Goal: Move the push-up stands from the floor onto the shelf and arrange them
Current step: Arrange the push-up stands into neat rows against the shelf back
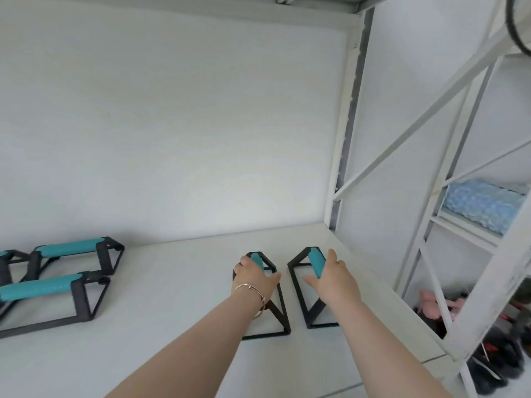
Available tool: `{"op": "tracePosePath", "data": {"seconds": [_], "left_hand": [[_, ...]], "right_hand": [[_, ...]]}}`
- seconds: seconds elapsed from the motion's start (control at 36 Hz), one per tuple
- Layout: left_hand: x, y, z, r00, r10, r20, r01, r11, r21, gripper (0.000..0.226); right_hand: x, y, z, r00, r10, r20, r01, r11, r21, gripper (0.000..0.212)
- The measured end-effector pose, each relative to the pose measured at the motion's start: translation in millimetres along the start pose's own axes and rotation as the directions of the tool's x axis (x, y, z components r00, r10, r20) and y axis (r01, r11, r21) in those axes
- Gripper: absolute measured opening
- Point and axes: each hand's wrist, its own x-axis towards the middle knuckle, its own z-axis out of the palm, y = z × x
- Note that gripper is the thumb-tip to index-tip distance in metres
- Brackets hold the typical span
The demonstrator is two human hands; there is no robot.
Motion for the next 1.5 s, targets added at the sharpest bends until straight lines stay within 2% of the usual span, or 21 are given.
{"op": "tracePosePath", "data": {"seconds": [0.08,0.14,0.33,0.53,0.64,0.78,0.89,0.97,1.11,1.25,1.39,1.5], "left_hand": [[7.6,0.1,3.9,0.986,-0.141,0.094,0.156,0.973,-0.173,0.074],[9.2,0.3,5.5,0.974,-0.177,0.14,0.205,0.952,-0.227,0.071],[5.7,-19.6,-9.0,0.978,-0.099,0.185,0.129,0.979,-0.159,0.055],[-3.4,-74.6,-50.1,0.982,-0.017,0.188,0.021,1.0,-0.018,0.042],[-11.6,-109.9,-84.2,0.984,0.039,0.176,-0.051,0.997,0.066,0.04],[-25.5,-154.5,-130.2,0.984,0.112,0.138,-0.129,0.984,0.12,0.045],[-37.1,-194.5,-169.7,0.981,0.155,0.115,-0.177,0.96,0.216,0.054],[-45.6,-227.2,-201.9,0.977,0.2,0.072,-0.213,0.926,0.311,0.053],[-60.4,-287.7,-260.3,0.969,0.237,0.068,-0.244,0.883,0.401,0.033],[-72.8,-354.9,-312.6,0.968,0.241,0.074,-0.248,0.865,0.436,0.033],[-80.8,-414.3,-353.2,0.979,0.203,0.018,-0.189,0.87,0.455,0.039],[-85.1,-447.4,-379.7,0.978,0.195,0.077,-0.207,0.839,0.503,0.035]], "right_hand": [[9.1,-1.6,0.9,0.997,0.023,0.072,-0.025,0.999,0.023,0.078],[14.0,-2.2,-0.9,0.992,0.049,0.117,-0.052,0.998,0.023,0.071],[14.4,-3.3,-2.9,0.985,0.049,0.163,-0.047,0.999,-0.013,0.057],[-11.2,-20.9,4.2,0.981,-0.104,0.164,0.122,0.987,-0.105,0.041],[-35.2,-52.2,6.1,0.974,-0.139,0.177,0.168,0.972,-0.162,0.034],[-76.5,-98.2,18.5,0.966,-0.202,0.159,0.223,0.966,-0.128,0.035],[-112.9,-133.8,37.7,0.958,-0.264,0.116,0.269,0.962,-0.033,0.046],[-141.1,-161.2,51.0,0.933,-0.34,0.119,0.345,0.938,-0.026,0.042],[-189.6,-214.3,76.6,0.875,-0.442,0.196,0.443,0.896,0.04,0.027],[-233.5,-271.7,105.4,0.815,-0.522,0.252,0.508,0.853,0.123,0.04],[-261.8,-320.2,136.9,0.763,-0.57,0.305,0.542,0.821,0.179,0.035],[-278.7,-354.2,157.9,0.711,-0.618,0.335,0.609,0.78,0.147,0.041]]}}
